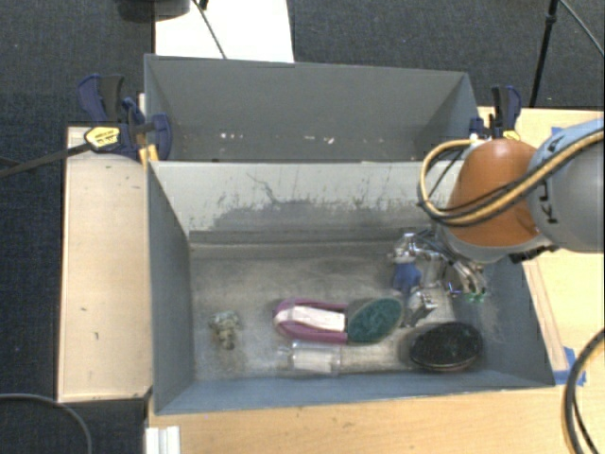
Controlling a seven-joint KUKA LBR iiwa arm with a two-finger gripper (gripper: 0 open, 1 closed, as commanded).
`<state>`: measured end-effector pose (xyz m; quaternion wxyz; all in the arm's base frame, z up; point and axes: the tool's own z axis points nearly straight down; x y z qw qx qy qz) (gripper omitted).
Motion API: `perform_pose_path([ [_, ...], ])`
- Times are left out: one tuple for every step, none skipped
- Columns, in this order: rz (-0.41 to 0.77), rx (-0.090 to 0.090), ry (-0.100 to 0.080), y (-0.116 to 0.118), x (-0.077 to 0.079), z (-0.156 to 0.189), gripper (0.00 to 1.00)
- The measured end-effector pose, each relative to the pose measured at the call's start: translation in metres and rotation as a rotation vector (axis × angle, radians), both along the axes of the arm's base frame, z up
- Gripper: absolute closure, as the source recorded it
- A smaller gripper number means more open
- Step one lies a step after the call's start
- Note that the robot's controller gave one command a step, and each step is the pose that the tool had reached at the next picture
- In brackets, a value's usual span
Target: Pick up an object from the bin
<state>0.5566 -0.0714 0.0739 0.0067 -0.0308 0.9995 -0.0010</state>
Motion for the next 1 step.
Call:
perform_pose_path([
  [0.0, 0.001, -0.004, -0.0006, 0.0014, 0.0007, 1.0],
])
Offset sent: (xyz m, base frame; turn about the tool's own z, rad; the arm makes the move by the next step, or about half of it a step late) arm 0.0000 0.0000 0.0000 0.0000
